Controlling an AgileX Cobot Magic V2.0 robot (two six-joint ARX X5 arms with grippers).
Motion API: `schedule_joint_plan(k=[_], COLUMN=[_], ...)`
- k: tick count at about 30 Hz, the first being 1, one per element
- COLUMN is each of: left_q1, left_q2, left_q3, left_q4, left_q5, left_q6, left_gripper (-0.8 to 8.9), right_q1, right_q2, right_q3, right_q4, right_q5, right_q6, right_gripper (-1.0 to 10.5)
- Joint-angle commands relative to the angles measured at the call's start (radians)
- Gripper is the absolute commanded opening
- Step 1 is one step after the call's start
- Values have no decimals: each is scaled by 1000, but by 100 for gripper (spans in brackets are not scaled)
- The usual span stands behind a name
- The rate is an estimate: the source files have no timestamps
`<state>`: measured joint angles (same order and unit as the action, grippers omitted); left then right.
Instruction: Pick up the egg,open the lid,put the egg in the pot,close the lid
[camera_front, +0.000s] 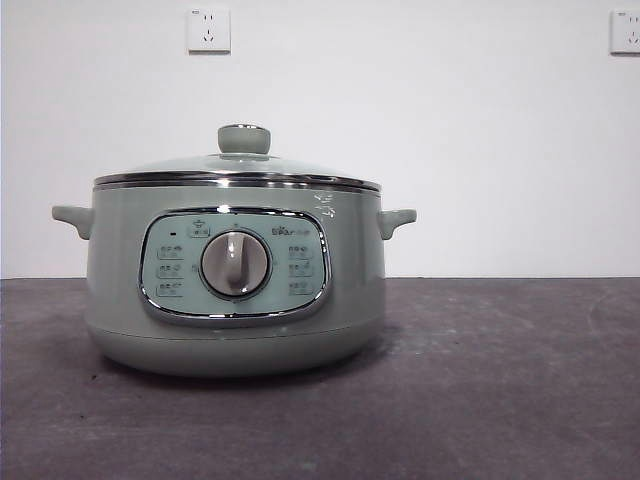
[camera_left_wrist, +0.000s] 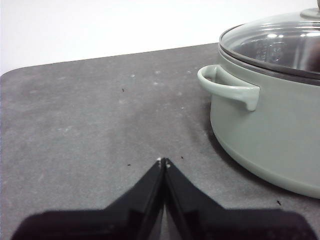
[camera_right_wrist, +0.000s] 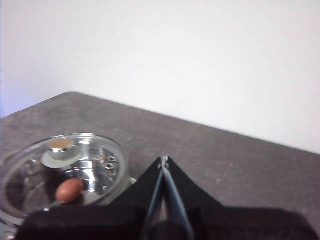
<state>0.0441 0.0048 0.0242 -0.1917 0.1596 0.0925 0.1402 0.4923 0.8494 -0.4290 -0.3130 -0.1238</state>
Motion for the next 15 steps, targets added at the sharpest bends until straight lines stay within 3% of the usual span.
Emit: schedule_joint_plan(k=[1,6,15], left_q1=[3,3,3], left_q2=[-3,-3,-3], left_q3=[-13,-13,-13], left_q4=[-4,-4,-4], left_q5=[-1,-1,-1], left_q6=[-8,-8,-8], left_gripper=[-3,-3,-3], right_q1=[-4,-4,-4], right_q2=[-95,-255,-436], right_q3=[-226,-512,-760], right_q4=[142,307,327], right_q5=[0,1,8], right_q6=[-6,39,94], right_gripper=[1,1,1])
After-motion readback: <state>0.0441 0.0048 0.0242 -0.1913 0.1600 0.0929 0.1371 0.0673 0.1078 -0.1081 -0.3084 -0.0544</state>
